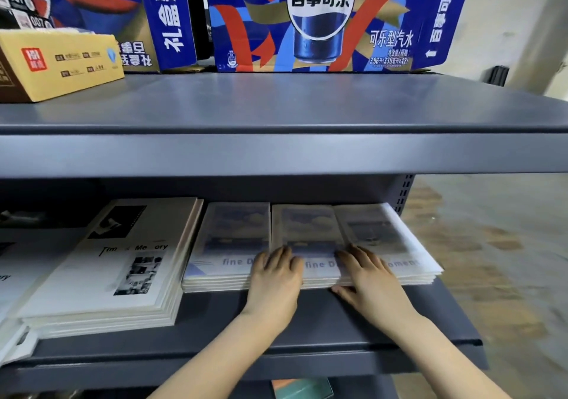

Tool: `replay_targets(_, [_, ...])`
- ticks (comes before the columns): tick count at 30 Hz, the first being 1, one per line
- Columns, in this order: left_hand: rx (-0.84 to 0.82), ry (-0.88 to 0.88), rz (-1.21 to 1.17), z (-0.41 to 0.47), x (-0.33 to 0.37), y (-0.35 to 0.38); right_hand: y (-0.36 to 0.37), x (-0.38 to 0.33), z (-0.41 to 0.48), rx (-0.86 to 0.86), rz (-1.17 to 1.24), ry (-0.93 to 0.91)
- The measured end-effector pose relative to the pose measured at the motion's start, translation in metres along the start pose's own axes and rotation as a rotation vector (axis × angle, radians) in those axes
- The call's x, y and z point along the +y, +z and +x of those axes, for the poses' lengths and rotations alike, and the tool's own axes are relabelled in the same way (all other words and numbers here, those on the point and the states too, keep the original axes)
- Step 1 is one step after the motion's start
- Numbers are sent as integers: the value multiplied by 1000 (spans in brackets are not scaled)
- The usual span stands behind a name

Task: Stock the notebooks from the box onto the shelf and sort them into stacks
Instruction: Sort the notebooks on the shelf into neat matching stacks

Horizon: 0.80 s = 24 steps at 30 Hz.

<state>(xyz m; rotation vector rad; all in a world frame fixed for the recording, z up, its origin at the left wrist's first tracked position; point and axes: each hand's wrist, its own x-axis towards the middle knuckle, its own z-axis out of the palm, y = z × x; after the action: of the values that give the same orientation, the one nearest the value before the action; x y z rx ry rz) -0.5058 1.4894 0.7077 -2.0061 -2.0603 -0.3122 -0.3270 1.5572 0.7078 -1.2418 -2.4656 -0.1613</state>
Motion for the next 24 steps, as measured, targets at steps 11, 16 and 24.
replay_targets(11, [-76,-94,61,2,10,-1,1,8,12,-3,-36,-58])
replay_targets(16, [-28,-133,90,2,17,-3,0,12,13,-30,21,-76])
replay_targets(24, [-218,-120,113,10,25,-14,0,25,12,-102,136,-154])
